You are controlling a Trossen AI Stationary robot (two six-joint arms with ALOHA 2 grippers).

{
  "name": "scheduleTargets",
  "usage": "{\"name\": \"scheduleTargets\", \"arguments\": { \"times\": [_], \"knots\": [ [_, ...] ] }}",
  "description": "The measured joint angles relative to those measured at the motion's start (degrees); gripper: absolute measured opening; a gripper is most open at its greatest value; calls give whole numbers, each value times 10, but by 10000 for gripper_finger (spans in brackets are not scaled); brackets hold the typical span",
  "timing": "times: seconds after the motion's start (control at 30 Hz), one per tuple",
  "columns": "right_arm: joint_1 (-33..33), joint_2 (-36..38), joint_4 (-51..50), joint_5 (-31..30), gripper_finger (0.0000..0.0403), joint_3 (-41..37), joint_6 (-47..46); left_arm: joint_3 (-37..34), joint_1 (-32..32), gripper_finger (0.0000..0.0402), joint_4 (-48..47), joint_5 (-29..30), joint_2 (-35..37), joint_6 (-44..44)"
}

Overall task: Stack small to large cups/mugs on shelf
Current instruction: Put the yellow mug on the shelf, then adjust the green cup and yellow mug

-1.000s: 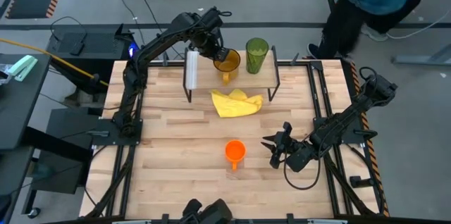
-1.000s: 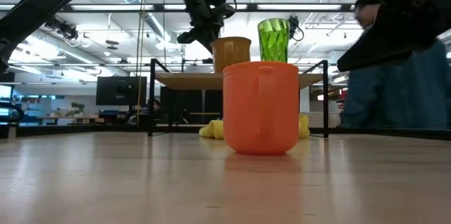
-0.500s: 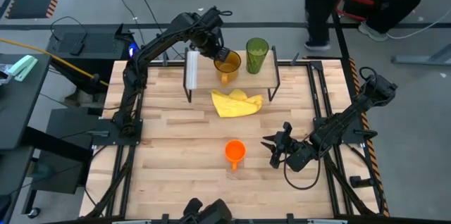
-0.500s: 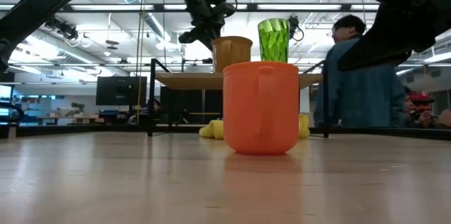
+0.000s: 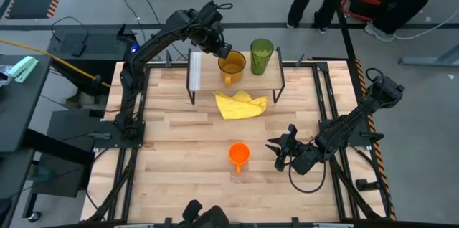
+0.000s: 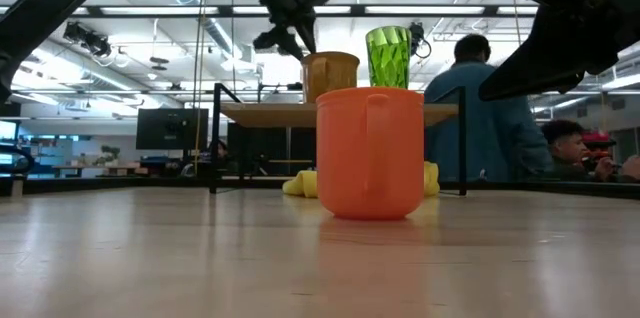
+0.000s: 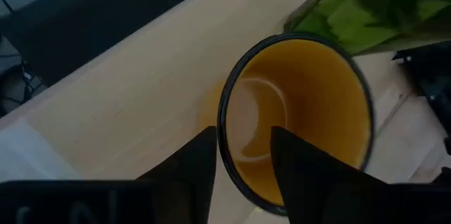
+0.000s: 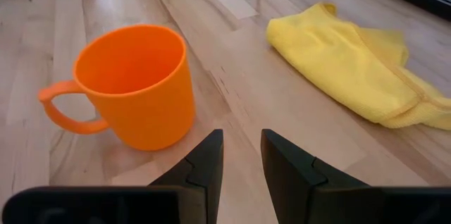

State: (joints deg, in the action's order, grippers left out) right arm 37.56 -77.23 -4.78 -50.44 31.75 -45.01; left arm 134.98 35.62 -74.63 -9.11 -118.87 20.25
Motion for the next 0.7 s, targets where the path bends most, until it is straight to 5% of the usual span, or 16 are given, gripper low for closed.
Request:
{"name": "scheduleTargets", "arguments": {
  "times": [0.37, 0.53, 0.7],
  "knots": [
    [1, 0, -3, 10, 105, 0, 0, 0, -16, 153, -81, 98, 52, -53],
    [1, 0, -9, 10, 105, 0, -14, -13, -55, 145, -149, 224, 56, -59],
    [12, 0, -41, 10, 105, 0, -54, -59, -90, 146, -153, 235, 78, -98]
  ]
}}
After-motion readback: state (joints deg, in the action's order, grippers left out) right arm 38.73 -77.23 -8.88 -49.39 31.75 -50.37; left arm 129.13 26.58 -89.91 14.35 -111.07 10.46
